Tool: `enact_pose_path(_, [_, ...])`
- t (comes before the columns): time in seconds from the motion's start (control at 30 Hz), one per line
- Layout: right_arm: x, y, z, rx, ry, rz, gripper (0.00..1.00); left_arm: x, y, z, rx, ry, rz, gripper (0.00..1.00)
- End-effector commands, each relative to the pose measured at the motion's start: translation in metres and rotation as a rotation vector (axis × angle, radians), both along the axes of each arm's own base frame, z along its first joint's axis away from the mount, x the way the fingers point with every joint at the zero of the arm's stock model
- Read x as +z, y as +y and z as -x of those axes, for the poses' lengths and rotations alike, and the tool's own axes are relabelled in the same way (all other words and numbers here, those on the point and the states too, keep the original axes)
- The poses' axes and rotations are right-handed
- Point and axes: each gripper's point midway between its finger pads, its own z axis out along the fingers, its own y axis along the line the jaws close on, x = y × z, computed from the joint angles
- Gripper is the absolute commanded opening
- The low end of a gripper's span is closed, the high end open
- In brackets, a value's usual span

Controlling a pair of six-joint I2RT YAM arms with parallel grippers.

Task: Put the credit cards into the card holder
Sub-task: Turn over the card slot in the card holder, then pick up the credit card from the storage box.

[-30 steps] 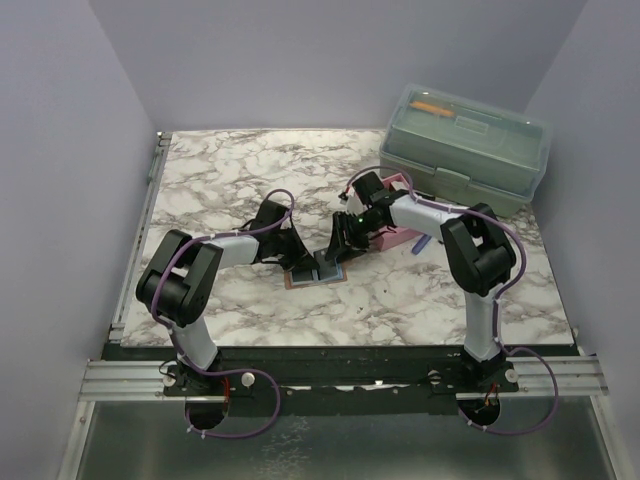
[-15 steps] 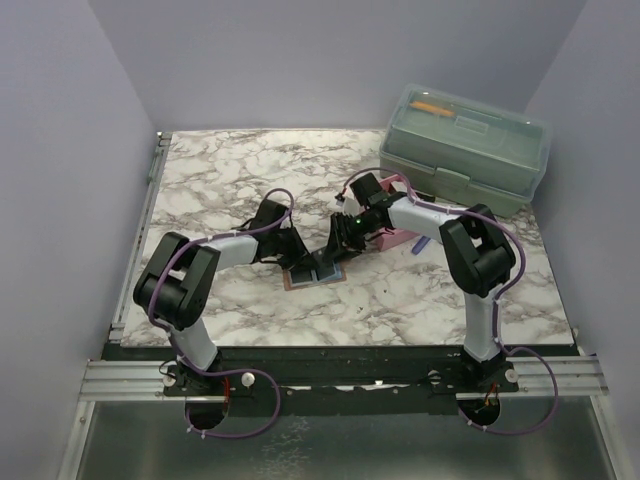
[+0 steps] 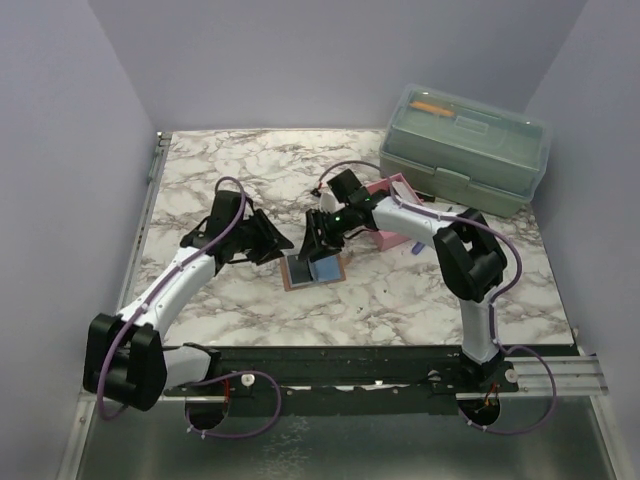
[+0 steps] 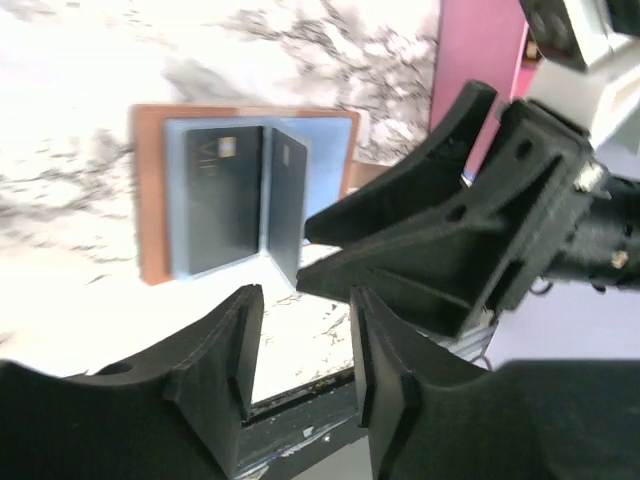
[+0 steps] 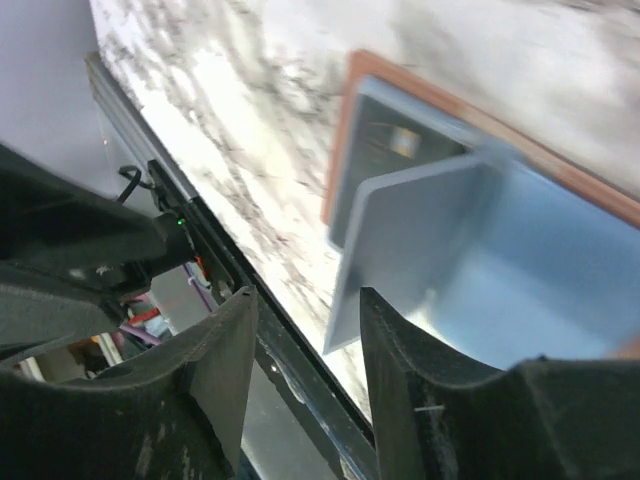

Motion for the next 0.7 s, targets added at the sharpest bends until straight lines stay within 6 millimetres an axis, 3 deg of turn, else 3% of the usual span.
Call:
enact_pose_path(0.0, [-0.001,0.035,0.019,0.086,-0.013,0.005,0.50,-0.010,0.054,0.024,0.146,0.105,-0.156,0.50])
enact_pose_path(0.17, [-0.015,0.037,0.027,0.119,0.036,-0.009,0.53,0.004,0.068,0.019,0.215,0.078,-0.163,0.56])
enact_pose_path(0.3, [-0.007,0.025,0.024,0.096,0.007,0.020,0.53,0.006,0.045,0.013,0.137,0.087,-0.061,0.51])
enact_pose_path(0.4, [0.000,0.003,0.016,0.047,-0.011,0.063,0.53,0.001,0.019,0.008,0.041,0.108,0.048,0.47])
enact_pose_path(0.53, [0.010,-0.038,0.006,0.001,-0.096,0.194,0.52,-0.015,-0.002,0.003,-0.068,0.130,0.022,0.59])
enact_pose_path(0.67, [0.032,-0.102,-0.025,-0.085,-0.306,0.458,0.51,-0.043,0.005,-0.002,-0.070,0.189,-0.132,0.63])
